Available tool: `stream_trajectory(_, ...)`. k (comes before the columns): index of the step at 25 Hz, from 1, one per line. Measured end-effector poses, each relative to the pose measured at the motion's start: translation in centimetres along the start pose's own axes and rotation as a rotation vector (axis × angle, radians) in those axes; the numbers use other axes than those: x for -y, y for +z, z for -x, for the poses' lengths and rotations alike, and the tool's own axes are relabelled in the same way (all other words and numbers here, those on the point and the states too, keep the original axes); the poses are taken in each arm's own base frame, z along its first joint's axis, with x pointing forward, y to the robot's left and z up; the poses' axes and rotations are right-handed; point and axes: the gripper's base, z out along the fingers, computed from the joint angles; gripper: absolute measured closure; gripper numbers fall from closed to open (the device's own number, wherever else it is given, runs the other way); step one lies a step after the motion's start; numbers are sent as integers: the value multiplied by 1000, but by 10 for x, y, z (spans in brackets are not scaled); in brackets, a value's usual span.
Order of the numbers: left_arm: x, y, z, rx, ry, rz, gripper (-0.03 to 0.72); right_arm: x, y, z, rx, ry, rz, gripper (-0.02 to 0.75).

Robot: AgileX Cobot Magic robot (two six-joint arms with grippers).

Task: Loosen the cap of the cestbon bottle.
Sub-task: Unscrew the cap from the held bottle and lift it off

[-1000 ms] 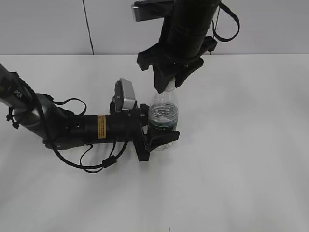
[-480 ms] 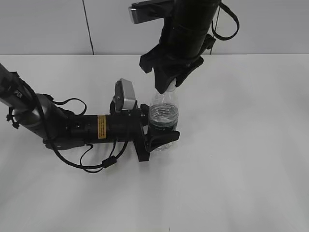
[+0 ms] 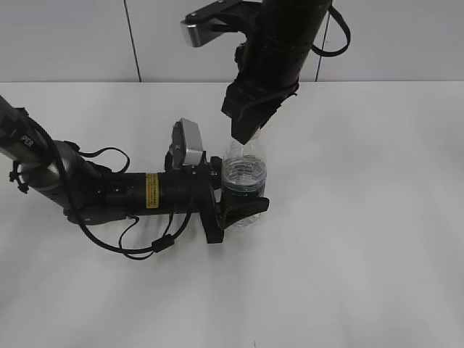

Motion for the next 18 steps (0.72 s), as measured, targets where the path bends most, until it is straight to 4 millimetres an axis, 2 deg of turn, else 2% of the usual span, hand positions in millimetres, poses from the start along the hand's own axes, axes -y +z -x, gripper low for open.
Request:
stream_trajectory(6, 0, 0, 0, 0, 1, 0, 279, 0, 0, 0, -1, -94, -1, 436)
stream_trajectory(18, 0, 0, 0, -3, 15, -3, 279, 0, 0, 0, 2, -560, 2, 436)
